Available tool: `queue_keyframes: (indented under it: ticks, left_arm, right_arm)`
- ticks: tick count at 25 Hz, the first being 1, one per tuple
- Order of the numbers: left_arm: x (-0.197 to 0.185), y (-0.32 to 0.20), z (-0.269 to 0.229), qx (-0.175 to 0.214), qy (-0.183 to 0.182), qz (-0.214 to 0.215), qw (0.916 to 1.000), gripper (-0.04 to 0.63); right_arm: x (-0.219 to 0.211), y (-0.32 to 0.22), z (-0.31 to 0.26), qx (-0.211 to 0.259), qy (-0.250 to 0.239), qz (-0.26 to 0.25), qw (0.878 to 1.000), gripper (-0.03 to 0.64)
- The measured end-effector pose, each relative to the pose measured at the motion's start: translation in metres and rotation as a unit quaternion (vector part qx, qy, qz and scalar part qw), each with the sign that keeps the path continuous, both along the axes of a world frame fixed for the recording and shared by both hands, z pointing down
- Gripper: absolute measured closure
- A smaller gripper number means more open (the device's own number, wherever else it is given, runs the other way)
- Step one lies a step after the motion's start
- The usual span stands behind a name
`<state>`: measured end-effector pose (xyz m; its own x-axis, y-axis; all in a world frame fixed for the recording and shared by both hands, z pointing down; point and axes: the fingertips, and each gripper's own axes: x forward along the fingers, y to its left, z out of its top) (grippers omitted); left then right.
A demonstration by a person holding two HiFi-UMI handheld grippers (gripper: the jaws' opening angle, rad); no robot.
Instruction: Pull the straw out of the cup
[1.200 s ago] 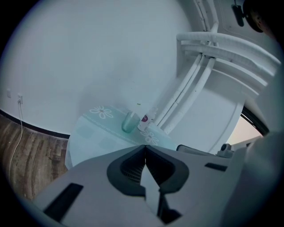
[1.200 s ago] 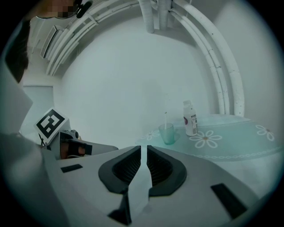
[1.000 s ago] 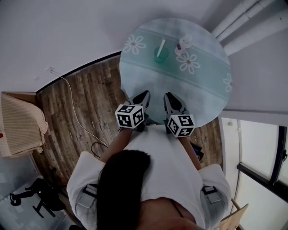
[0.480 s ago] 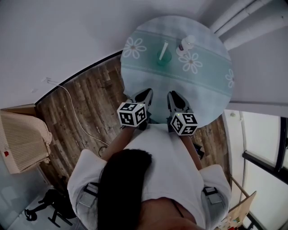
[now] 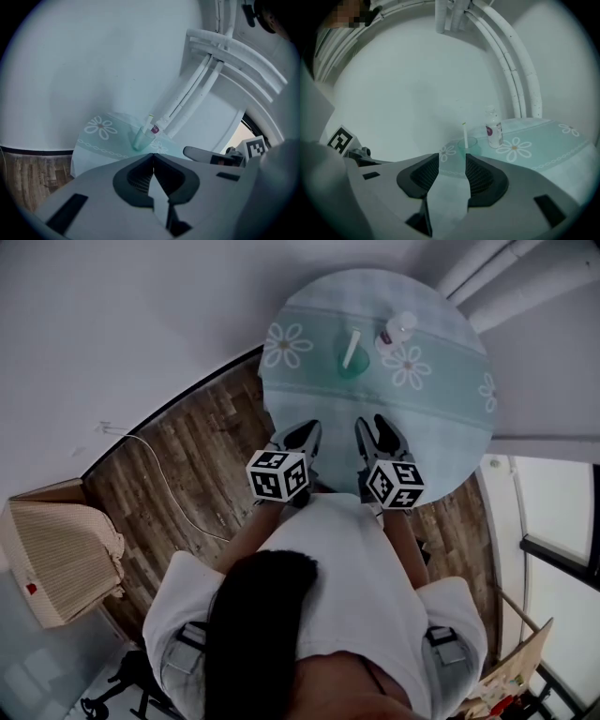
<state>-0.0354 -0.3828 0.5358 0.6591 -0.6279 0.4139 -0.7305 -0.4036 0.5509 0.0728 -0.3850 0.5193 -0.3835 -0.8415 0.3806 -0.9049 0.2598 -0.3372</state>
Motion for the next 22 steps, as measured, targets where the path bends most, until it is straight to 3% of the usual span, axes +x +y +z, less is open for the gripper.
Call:
queue_keyframes:
  ticks: [13, 22]
  left_arm:
    - [-0.034, -0.02, -0.003, 0.014, -0.012, 0.008, 0.9998, 0.586]
    - [-0.044, -0.032, -0.001, 0.013, -0.012, 0.002, 0.9998, 0.586]
  right_arm:
    - [-0.011, -0.061, -0.026, 0.046, 0.018, 0.025, 0.998, 0.439]
    - [-0.011, -0.093, -0.021, 0.032, 0.036, 0.029, 0.998, 0.439]
